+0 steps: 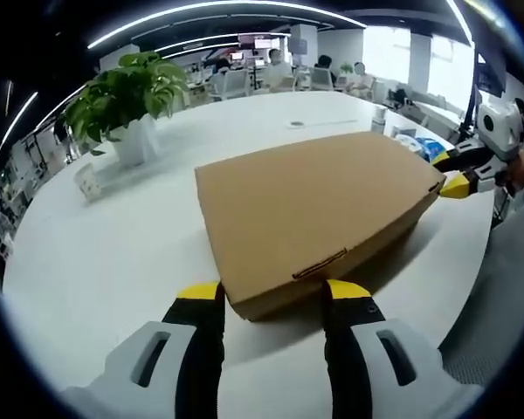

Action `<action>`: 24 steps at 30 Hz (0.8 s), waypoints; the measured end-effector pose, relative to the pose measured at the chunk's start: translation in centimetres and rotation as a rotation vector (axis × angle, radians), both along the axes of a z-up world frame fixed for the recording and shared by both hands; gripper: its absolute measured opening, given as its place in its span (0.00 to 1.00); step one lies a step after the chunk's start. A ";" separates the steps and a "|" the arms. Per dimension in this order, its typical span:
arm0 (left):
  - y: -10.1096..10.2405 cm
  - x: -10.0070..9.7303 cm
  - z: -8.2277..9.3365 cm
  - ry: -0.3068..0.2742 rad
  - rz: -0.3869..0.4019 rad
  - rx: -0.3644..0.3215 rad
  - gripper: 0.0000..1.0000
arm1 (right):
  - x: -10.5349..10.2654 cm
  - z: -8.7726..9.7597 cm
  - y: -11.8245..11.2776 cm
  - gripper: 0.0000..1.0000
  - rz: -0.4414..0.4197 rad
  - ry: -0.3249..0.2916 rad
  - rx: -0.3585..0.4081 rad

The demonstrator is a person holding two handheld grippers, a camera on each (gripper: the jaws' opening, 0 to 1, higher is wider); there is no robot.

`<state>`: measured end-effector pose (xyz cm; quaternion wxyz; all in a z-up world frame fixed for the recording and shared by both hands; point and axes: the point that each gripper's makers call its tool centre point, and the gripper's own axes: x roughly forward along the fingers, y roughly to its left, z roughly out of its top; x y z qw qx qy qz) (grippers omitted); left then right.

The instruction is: Operate the shoe box by opening the lid, removing the specified soft item, and placing it in the target area until the item is outside and the box remains undamaged.

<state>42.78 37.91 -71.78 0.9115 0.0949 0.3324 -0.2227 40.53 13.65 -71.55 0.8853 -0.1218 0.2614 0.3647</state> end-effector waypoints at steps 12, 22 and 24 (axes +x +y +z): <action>0.0 3.4 -0.1 0.011 0.009 -0.023 0.43 | 3.3 -0.1 -0.1 0.28 -0.018 -0.001 -0.008; -0.4 5.8 -0.3 0.033 -0.002 -0.027 0.43 | 5.7 -0.4 -0.3 0.27 -0.029 0.011 -0.028; -0.5 6.1 -0.2 0.032 -0.004 -0.028 0.43 | 6.1 -0.4 -0.4 0.27 -0.028 0.011 -0.032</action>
